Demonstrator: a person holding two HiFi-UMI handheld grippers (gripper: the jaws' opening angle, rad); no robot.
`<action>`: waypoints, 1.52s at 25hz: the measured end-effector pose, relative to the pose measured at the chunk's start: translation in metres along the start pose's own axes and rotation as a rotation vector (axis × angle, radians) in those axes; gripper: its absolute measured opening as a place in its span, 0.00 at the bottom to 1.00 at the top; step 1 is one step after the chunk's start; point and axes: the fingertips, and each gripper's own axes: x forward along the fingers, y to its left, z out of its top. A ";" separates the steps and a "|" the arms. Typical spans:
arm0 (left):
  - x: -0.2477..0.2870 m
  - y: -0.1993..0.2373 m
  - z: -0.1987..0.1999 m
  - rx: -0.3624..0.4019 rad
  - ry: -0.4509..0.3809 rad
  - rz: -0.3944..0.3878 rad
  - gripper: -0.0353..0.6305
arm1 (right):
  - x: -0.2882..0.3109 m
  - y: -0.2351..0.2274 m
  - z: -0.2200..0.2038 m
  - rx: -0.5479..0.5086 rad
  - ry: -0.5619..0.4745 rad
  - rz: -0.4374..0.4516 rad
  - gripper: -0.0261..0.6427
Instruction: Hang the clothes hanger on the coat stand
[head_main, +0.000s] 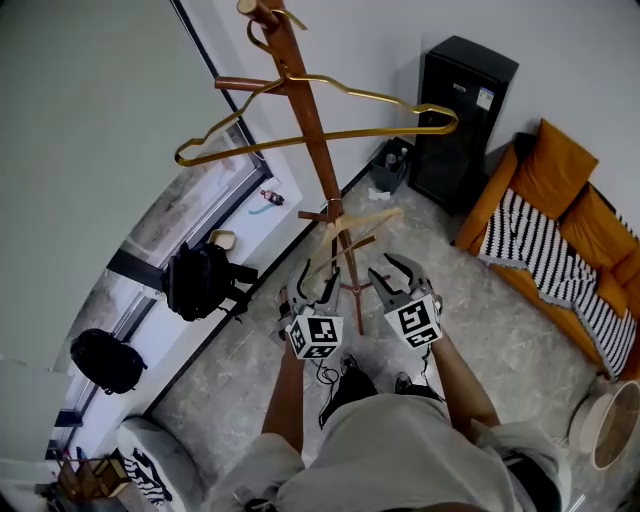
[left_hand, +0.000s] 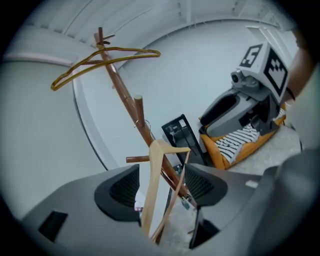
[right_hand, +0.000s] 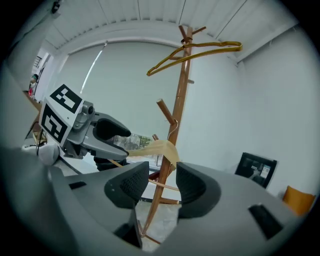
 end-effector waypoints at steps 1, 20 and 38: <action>-0.006 -0.002 0.002 -0.050 -0.014 0.009 0.47 | -0.005 0.001 0.003 0.022 -0.023 -0.002 0.29; -0.121 -0.080 0.048 -0.553 -0.154 0.224 0.07 | -0.115 0.015 0.020 0.159 -0.194 0.028 0.05; -0.170 -0.072 0.095 -0.556 -0.215 0.258 0.07 | -0.164 0.020 0.080 0.128 -0.285 -0.004 0.05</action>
